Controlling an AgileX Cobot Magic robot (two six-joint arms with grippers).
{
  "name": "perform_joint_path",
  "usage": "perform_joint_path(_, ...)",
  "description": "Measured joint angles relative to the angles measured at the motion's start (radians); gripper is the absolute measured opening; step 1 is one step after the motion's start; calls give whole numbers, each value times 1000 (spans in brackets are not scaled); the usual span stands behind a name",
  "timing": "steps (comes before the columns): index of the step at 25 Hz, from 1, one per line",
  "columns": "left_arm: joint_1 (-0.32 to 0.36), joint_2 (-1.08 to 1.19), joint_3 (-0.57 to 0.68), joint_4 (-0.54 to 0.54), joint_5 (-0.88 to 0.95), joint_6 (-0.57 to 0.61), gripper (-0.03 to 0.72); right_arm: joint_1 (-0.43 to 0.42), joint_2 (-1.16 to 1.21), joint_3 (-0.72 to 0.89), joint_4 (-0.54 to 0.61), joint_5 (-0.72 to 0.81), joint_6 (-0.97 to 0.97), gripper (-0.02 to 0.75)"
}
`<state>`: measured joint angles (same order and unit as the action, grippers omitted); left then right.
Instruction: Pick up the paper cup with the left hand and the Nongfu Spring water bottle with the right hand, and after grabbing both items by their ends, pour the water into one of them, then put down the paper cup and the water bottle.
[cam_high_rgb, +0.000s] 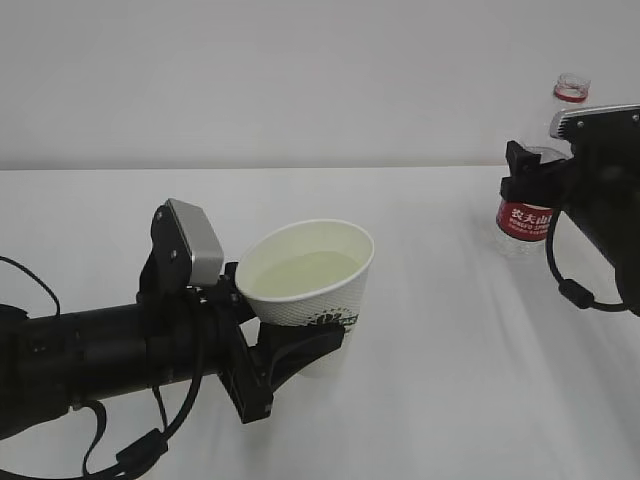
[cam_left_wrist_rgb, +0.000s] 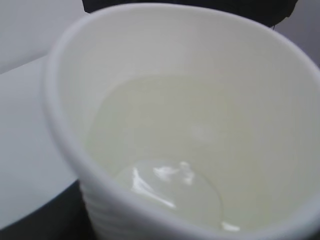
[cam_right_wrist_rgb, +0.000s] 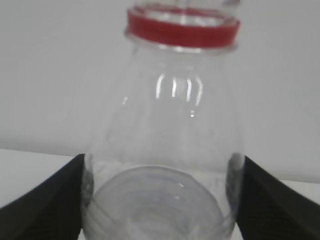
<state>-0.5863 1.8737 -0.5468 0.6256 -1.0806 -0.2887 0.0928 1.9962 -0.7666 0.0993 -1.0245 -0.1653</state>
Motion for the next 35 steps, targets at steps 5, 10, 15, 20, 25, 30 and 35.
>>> perform_joint_path(5,0,0,0,0,0,0,461,0,-34,72,-2,-49,0,631)
perform_joint_path(10,0,0,0,0,0,0,461,0,-71,120,-2,-62,0,631)
perform_joint_path(15,0,0,0,0,0,0,461,0,-132,174,-2,-69,0,629)
perform_joint_path(20,0,0,0,0,0,0,459,0,-207,240,-2,-76,0,629)
perform_joint_path(25,0,0,0,0,0,0,459,0,-282,311,-10,-78,0,628)
perform_joint_path(30,0,0,0,-2,0,0,459,0,-360,370,-30,-78,0,618)
perform_joint_path(35,0,0,0,-5,0,0,459,0,-415,420,-67,-76,6,607)
